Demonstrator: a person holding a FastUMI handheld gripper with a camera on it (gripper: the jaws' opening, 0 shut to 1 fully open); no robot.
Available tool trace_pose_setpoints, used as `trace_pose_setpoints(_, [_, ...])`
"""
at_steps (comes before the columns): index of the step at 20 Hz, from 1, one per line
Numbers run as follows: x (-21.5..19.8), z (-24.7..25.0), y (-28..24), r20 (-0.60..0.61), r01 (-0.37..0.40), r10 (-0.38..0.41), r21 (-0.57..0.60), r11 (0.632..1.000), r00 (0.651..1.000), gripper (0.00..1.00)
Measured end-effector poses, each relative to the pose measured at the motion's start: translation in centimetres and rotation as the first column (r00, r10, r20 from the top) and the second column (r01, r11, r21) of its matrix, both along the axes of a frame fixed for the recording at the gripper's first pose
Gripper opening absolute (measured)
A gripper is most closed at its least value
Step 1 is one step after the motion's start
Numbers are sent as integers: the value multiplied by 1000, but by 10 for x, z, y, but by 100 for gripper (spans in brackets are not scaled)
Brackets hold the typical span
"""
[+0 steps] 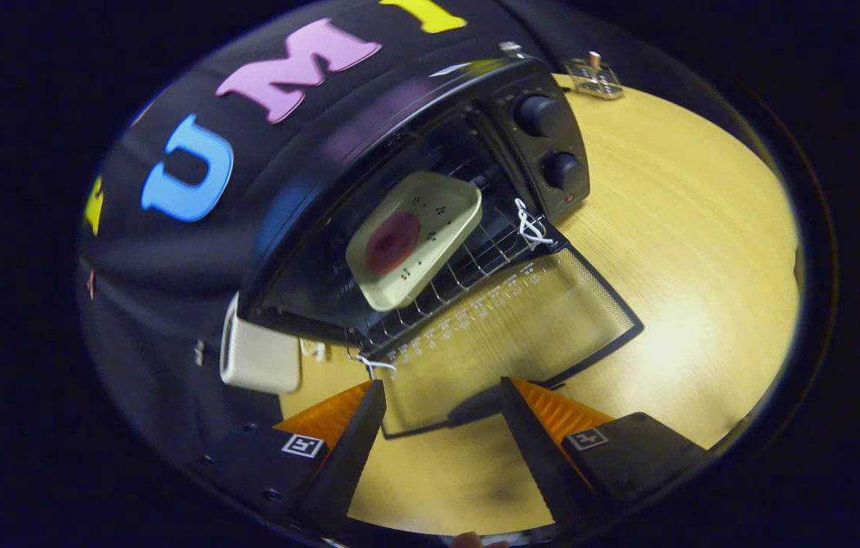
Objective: Open the toaster oven, put the food inside, and close the toaster oven door.
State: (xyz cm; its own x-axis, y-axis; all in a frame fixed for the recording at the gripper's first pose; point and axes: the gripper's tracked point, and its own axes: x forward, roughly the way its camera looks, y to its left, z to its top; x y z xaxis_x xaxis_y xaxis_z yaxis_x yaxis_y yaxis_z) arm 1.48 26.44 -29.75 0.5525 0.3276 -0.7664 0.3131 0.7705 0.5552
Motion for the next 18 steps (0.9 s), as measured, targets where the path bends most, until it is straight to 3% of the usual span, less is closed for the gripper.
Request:
trace_pose_setpoints(3, [-28,-19,-2,-60,-156,148,-161,975,987,99])
trace_pose_setpoints(8, [-44,-52,3,-147,-291,258,-281,915,955,99])
trace_pose_setpoints(12, [-41,-79,-2,-184,-315,265,-349,883,947,100])
trace_pose_setpoints(18, [-29,-85,-7,-144,-313,278,-436,844,950,100])
